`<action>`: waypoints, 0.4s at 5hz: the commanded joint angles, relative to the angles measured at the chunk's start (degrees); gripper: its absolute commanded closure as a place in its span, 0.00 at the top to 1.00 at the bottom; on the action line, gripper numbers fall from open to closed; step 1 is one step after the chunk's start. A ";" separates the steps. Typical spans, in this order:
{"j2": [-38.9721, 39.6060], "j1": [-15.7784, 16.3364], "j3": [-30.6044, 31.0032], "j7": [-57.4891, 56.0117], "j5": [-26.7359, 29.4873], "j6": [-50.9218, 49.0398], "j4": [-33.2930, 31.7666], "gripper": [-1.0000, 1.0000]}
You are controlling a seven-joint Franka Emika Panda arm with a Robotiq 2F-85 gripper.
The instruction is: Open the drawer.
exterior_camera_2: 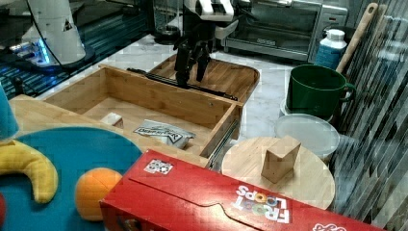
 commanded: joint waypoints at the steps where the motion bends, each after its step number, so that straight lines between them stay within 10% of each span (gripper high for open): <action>1: -1.36 4.00 5.54 3.11 2.43 -2.71 2.44 1.00; 2: -1.36 3.92 5.62 3.13 2.40 -2.71 2.45 1.00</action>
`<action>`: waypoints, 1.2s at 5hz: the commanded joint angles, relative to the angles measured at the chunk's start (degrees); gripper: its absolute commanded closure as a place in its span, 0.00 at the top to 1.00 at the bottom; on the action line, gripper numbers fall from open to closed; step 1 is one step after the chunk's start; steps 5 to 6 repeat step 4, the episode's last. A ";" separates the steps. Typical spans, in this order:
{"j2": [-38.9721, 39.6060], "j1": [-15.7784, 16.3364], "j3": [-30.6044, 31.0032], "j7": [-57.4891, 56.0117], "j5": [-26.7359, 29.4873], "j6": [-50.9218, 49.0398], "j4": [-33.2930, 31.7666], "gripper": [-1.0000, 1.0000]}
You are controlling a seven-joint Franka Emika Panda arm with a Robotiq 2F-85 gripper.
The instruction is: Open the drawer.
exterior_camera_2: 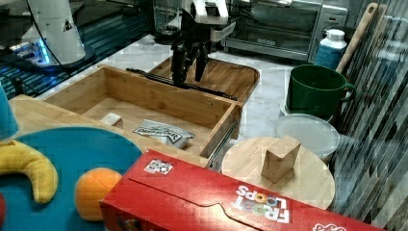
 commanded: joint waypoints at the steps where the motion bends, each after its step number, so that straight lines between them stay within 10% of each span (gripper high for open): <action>1: -1.38 4.49 5.51 2.77 1.31 -1.45 2.45 1.00; 6: -1.36 4.19 5.82 2.85 1.20 -1.47 2.46 1.00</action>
